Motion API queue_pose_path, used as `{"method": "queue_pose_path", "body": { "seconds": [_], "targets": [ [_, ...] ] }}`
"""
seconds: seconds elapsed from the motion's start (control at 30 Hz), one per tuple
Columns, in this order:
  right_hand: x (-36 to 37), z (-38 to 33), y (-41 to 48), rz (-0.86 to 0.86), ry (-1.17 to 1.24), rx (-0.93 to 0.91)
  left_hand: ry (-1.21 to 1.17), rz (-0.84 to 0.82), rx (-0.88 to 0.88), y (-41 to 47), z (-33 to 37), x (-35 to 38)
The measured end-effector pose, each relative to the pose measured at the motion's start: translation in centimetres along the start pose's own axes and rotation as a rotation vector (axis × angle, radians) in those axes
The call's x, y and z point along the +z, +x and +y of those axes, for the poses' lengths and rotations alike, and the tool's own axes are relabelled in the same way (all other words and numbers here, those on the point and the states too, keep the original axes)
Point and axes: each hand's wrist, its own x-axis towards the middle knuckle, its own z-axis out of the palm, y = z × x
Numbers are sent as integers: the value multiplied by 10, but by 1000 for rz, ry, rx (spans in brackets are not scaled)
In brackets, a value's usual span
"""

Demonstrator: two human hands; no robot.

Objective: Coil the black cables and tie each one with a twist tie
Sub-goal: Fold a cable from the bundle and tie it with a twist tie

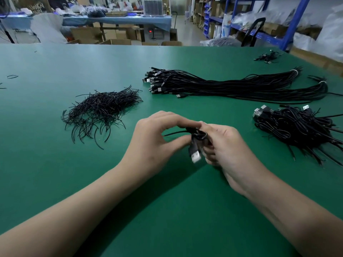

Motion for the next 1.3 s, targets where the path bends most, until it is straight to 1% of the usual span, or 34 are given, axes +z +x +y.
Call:
{"method": "queue_pose_path", "body": {
  "seconds": [0.1, 0.17, 0.27, 0.4, 0.5, 0.53, 0.6, 0.63, 0.7, 0.77, 0.8, 0.9, 1.1, 1.23, 1.3],
  "targets": [
    [1, -2, -1, 21, -151, -117, -140, 6, -169, 0, 4, 2],
    [0, -4, -1, 48, -311, -228, -326, -40, -302, 0, 6, 4],
    [-2, -8, -5, 92, -499, -420, -625, -134, -449, 1, 9, 4],
    [0, -11, -9, 161, -643, -599, -908, -203, -562, 2, 11, 6],
    [-2, -13, -9, 189, -681, -645, -1033, -166, -585, 2, 12, 10],
    [-3, -13, -8, 193, -648, -625, -1032, -135, -561, 1, 12, 10],
    [-5, -11, -3, 182, -531, -517, -946, -86, -460, 0, 10, 10],
    [-7, -10, 0, 169, -466, -442, -866, -76, -393, -2, 8, 10],
    [-8, -6, 4, 147, -347, -302, -635, -87, -276, -3, 5, 10],
    [-8, -2, 6, 130, -284, -209, -424, -86, -215, -4, 3, 11],
    [-7, -1, 5, 121, -276, -184, -373, -76, -193, -5, 3, 12],
    [-3, -1, 4, 116, -296, -159, -289, -31, -100, -6, 4, 11],
    [2, -4, 1, 145, -318, -178, -50, 65, 61, -5, 7, 12],
    [4, -5, 1, 163, -369, -219, -16, 54, 81, -4, 5, 9],
    [2, -5, -1, 165, -415, -276, -14, 50, 84, -3, 7, 7]
  ]
}}
